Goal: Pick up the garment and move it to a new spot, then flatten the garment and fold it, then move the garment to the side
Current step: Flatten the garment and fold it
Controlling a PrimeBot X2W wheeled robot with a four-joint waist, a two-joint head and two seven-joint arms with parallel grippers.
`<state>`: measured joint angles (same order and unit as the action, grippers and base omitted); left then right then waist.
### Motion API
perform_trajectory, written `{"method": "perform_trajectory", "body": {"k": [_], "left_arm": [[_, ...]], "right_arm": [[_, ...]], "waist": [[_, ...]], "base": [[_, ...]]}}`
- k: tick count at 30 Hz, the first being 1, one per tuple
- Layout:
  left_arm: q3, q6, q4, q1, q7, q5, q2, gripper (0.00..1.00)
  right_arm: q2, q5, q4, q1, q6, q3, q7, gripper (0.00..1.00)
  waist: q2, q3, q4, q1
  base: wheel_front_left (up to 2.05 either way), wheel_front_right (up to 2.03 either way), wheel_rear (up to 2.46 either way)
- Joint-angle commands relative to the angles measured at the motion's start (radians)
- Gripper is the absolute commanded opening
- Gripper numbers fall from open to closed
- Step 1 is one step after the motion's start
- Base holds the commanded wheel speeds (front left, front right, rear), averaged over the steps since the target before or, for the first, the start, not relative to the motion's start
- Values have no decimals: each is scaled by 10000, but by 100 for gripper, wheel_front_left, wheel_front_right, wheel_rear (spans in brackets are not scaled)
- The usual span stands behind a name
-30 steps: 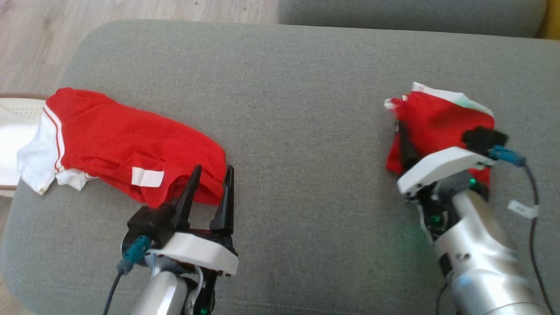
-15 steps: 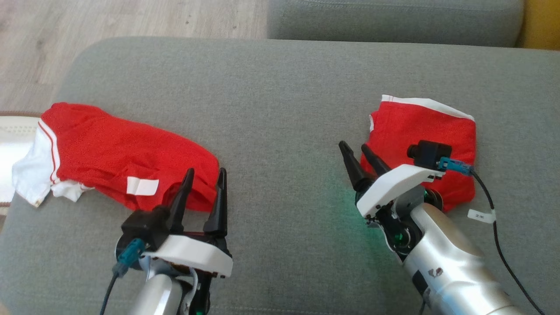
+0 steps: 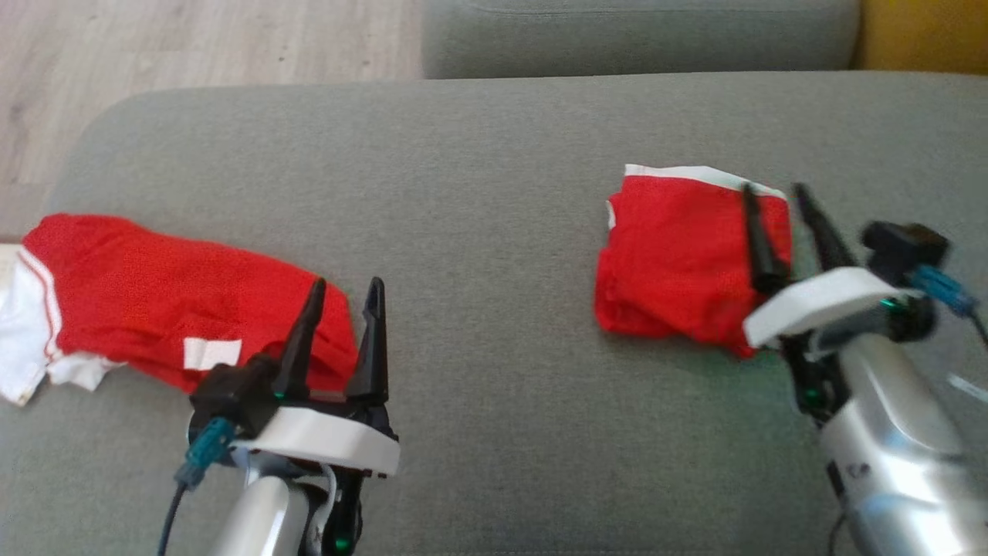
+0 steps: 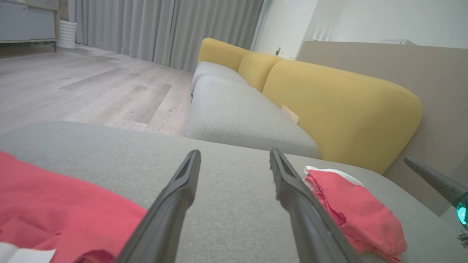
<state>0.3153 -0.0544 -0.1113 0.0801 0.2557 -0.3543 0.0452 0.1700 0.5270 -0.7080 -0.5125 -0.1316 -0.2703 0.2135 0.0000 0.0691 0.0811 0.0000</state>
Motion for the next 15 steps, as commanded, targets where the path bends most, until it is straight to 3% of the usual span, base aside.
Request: {"method": "perform_trajectory", "body": {"k": [1,5,9,15], "left_arm": [[-360,-23,524,222,61,-7,51,100],[-423,29,836,265,61,16,51,100],[-498,96,1098,289,61,67,51,100],[-450,186,1224,285,61,124,51,100]], "right_arm": [[-18,-817,574,384,9,592,251,100],[-452,-2453,1680,1287,9,2057,409,100],[-1012,-3337,2984,2246,9,3176,452,100],[-1189,-3488,4115,3068,9,3358,465,100]], "waist": [[0,36,-238,0],[0,118,-590,0],[0,188,-890,0],[0,288,-1163,0]], "base": [[0,0,0],[0,0,0],[0,0,0],[0,0,0]]}}
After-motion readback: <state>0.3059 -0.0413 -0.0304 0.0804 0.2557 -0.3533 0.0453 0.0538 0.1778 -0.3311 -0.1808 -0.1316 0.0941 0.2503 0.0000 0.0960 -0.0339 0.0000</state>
